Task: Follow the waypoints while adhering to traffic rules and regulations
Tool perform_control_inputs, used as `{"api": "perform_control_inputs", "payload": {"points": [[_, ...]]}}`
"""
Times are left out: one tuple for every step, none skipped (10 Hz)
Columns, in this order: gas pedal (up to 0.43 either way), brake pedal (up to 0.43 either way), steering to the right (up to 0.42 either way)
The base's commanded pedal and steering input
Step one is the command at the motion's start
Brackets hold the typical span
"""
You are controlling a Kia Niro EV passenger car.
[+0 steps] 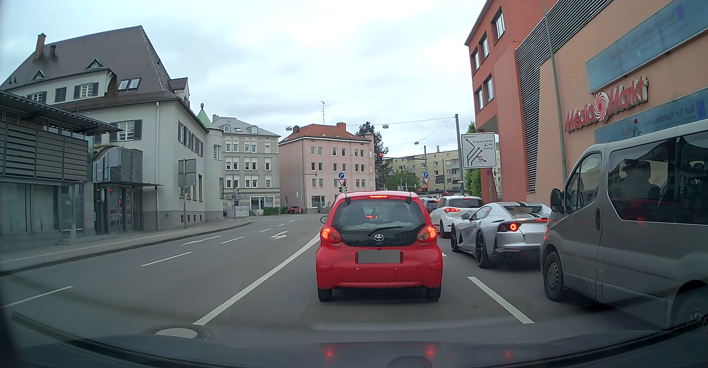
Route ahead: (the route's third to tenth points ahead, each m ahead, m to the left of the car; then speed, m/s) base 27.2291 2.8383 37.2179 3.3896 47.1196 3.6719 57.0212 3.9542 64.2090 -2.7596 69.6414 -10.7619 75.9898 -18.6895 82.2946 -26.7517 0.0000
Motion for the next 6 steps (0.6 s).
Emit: {"api": "perform_control_inputs", "payload": {"points": [[0.0,0.213,0.007],[0.0,0.22,0.006],[0.0,0.213,0.007],[0.0,0.213,0.007],[0.0,0.22,0.006],[0.0,0.213,0.007]]}}
